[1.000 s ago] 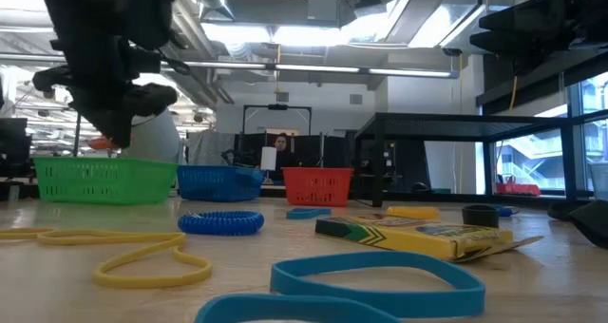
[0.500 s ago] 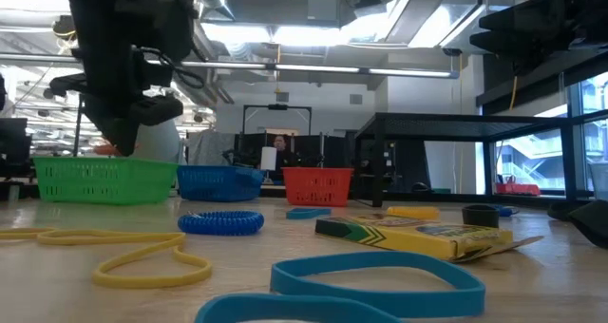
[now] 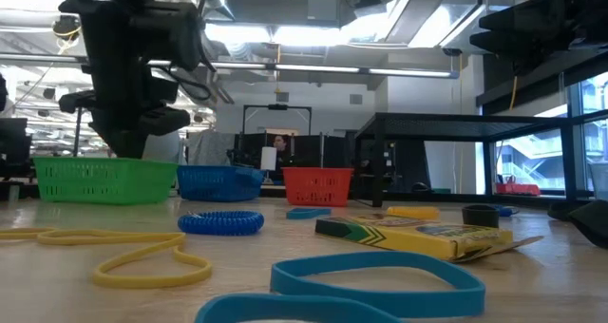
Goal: Pick & Place Office Desk Supplies
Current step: Put the red spring keychain into the green bin
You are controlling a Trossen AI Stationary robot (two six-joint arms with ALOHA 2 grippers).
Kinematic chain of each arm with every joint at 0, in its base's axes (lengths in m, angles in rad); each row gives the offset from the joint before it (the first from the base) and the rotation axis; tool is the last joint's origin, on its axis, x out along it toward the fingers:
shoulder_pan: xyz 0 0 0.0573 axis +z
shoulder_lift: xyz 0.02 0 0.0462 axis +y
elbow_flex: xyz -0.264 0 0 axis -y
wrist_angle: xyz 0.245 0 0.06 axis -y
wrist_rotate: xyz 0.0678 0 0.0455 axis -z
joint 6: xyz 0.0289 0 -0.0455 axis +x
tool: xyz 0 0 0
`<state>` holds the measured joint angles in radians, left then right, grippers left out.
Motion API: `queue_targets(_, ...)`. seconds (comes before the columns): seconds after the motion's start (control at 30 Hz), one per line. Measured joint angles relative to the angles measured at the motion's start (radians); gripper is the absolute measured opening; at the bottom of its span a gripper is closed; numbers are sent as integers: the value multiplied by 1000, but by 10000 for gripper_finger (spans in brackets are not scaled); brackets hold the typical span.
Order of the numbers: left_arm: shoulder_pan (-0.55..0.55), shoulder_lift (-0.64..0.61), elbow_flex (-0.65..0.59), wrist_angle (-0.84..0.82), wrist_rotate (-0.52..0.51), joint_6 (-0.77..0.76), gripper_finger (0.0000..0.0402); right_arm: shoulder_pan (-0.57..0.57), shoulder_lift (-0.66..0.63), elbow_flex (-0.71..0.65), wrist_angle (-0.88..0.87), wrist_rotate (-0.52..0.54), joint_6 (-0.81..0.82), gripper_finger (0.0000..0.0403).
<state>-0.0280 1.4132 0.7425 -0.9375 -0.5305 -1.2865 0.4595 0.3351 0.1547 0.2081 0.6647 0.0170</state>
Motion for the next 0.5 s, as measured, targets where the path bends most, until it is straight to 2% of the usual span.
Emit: queue_targets(0.5,-5,0,0,0,-2,0,68,0,0,0,0,0,0,201)
